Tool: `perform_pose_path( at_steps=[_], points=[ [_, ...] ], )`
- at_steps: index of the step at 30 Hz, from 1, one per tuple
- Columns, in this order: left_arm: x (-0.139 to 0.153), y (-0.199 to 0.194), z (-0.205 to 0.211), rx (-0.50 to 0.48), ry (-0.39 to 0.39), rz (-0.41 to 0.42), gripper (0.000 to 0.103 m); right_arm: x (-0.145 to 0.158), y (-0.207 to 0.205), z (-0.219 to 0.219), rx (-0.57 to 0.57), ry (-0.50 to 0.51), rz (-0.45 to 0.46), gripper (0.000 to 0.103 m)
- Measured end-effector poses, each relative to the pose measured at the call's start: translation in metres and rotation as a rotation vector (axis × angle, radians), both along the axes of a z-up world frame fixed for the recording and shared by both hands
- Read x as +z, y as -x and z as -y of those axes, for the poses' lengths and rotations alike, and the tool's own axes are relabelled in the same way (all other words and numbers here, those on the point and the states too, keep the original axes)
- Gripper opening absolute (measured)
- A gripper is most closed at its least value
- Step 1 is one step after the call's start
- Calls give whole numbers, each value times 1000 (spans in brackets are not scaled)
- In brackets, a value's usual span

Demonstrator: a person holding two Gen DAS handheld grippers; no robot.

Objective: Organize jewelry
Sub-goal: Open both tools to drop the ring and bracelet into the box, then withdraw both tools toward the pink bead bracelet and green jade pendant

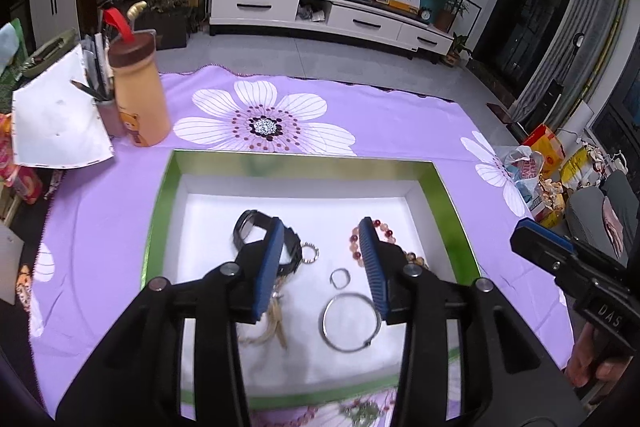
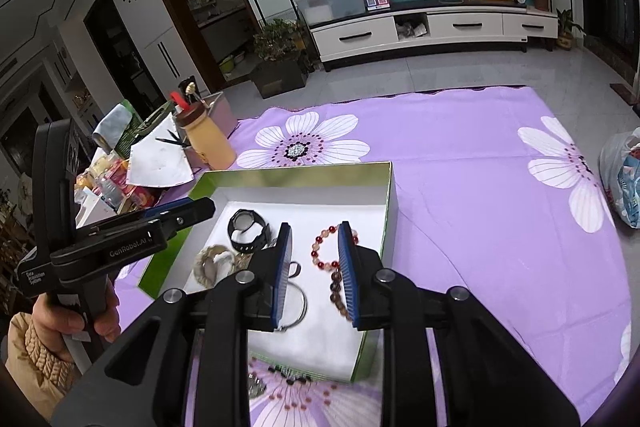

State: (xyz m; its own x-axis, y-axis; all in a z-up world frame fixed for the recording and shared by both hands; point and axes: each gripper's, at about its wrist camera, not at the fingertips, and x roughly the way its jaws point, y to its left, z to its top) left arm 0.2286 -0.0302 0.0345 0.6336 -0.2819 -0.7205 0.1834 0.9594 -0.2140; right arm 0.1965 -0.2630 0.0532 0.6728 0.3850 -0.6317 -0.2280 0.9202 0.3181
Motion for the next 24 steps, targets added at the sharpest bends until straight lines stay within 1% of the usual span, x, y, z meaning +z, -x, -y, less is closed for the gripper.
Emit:
perform_pose_path(
  at_steps=[3,8,13,21,24],
  points=[
    [5,17,-6,2,-15,14,45,6,17,-1,9,3,11,24],
    [10,49,-19,11,-21,30,47,10,40,-3,29,5,22,24],
    [12,74,-36,33,-19,33,51,9,58,-8,49,5,18,25],
    [1,108,-63,79,-5,10,51,2,80,-13,69,4,1,25],
    [-9,116,-68,92,-7,-10,54,-2,86,-14,72,0,-10,26]
  ],
)
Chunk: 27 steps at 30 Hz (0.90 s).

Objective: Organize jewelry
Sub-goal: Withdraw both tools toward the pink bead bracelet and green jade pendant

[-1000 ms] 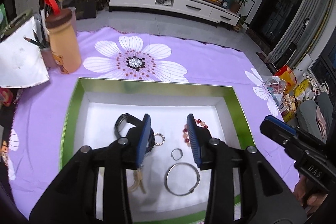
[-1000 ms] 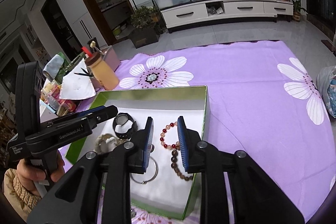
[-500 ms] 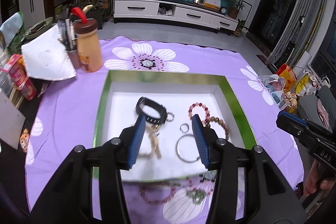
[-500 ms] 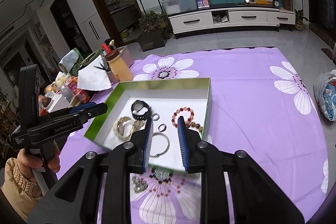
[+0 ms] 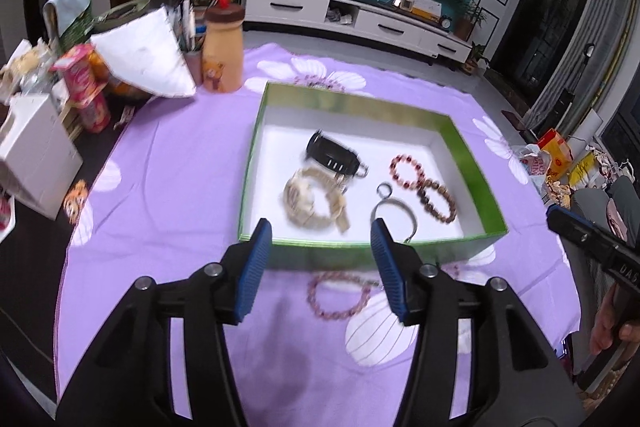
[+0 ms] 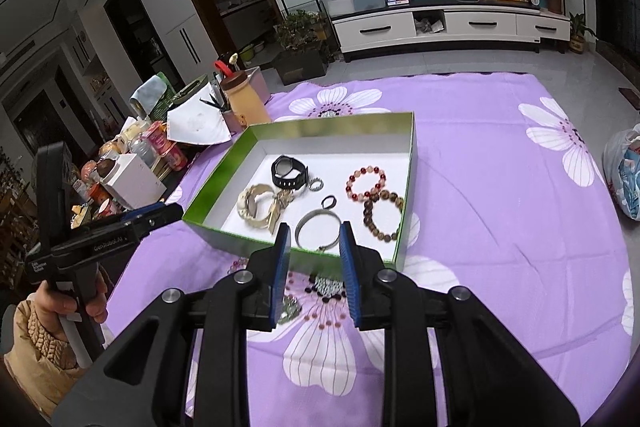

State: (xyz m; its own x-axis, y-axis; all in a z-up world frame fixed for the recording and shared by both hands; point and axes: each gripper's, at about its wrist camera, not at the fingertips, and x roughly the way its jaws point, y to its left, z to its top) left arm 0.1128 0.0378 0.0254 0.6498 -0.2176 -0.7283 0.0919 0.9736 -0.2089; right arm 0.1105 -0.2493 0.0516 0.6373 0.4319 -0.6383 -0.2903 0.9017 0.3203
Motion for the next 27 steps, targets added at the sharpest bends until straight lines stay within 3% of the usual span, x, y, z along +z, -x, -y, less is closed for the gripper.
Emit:
perform_pose_path(
  at_steps=[2,7,12,14,27],
  points=[
    [-8,4,-3,7,-4,-14,55,-4,3,0,2,-2,-10,38],
    [-33,11,-4,19,-5,-67,72,-18,10,-3,14,4,-45,41],
    [-56,18,0,31,-15,-108,93,-41,15,-10,36,13,-102,56],
    [-65,19,2,33,-23,-123,94,-53,19,-15,42,27,-122,60],
    [-89,18,20,40,-112,-114,97,-101,26,-43,97,79,-159,62]
  ],
)
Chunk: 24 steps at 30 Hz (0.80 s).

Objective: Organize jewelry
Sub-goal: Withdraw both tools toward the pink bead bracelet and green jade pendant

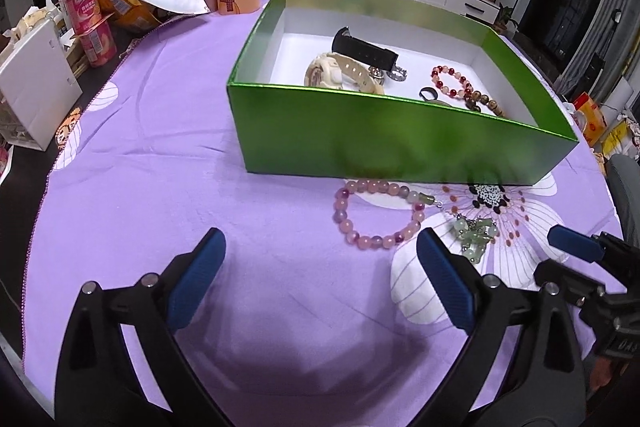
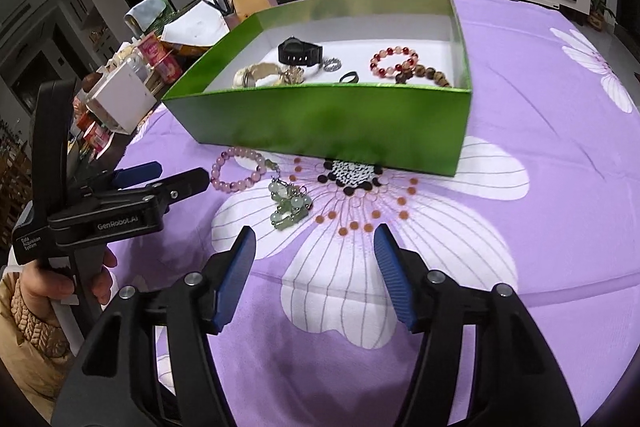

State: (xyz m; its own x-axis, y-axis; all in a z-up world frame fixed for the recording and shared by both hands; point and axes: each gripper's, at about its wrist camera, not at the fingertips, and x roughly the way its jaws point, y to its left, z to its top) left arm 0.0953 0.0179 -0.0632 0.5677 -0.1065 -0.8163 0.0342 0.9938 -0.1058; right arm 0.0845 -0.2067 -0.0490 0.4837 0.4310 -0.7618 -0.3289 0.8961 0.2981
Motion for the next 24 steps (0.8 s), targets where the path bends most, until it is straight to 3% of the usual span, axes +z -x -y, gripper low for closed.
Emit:
perform_pose_path(
  at_steps=[8,15,24],
  points=[
    [-5,-9,4,-1,-22,3,93,-5,-4,-9,22,24,12,62],
    [-11,-18,9,-14,-35,-5,78,-8,-10,-17,35,57,40,62],
    [-15,-23,15,-45,-68,7,72,-12,-20,-31,73,88,58,47]
  ],
)
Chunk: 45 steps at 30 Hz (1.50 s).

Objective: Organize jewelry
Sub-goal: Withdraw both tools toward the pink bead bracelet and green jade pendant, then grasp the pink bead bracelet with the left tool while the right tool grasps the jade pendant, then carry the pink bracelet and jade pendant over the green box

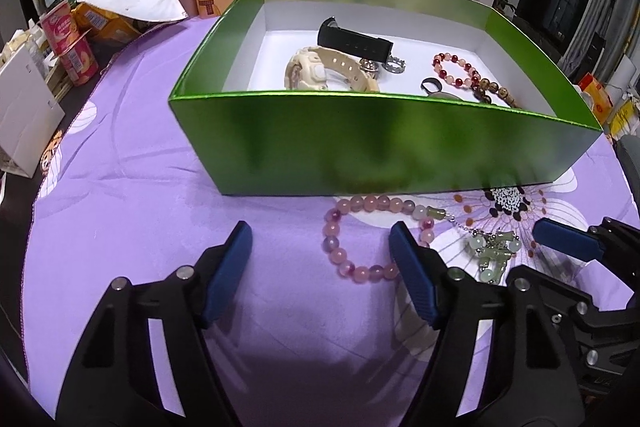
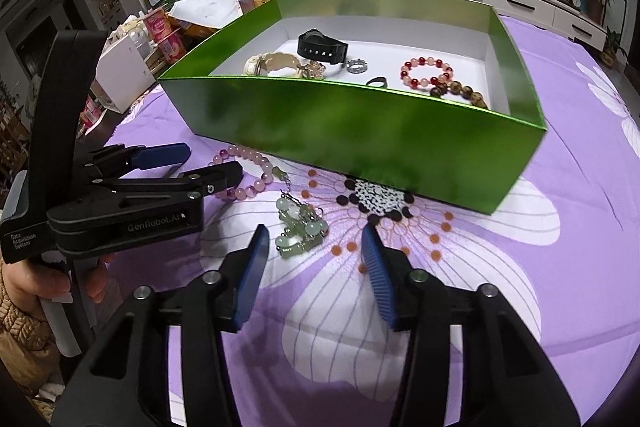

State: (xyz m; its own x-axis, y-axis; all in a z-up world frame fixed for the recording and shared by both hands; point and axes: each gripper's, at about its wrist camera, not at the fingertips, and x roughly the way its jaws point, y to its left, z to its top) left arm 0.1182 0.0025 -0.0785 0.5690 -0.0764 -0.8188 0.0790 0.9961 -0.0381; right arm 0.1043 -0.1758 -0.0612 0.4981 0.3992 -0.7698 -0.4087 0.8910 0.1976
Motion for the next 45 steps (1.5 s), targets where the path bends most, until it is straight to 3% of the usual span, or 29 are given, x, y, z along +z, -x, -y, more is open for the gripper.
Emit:
perform_pose_path(
  at_steps=[3,9,15,19,45],
  points=[
    [-1,1,5,-19,-26,15,67,-1,-2,-5,12,14,6,42],
    [1,4,9,-48,-21,45,32,-5,-6,-15,29,38,12,29],
    [2,5,12,-68,0,50,10,-6,-5,-18,34,56,27,15],
    [2,5,11,-62,22,45,7,-4,-3,-18,35,52,37,7],
    [46,23,16,-85,59,120,7,31,10,8,-33,-23,96,7]
  ],
)
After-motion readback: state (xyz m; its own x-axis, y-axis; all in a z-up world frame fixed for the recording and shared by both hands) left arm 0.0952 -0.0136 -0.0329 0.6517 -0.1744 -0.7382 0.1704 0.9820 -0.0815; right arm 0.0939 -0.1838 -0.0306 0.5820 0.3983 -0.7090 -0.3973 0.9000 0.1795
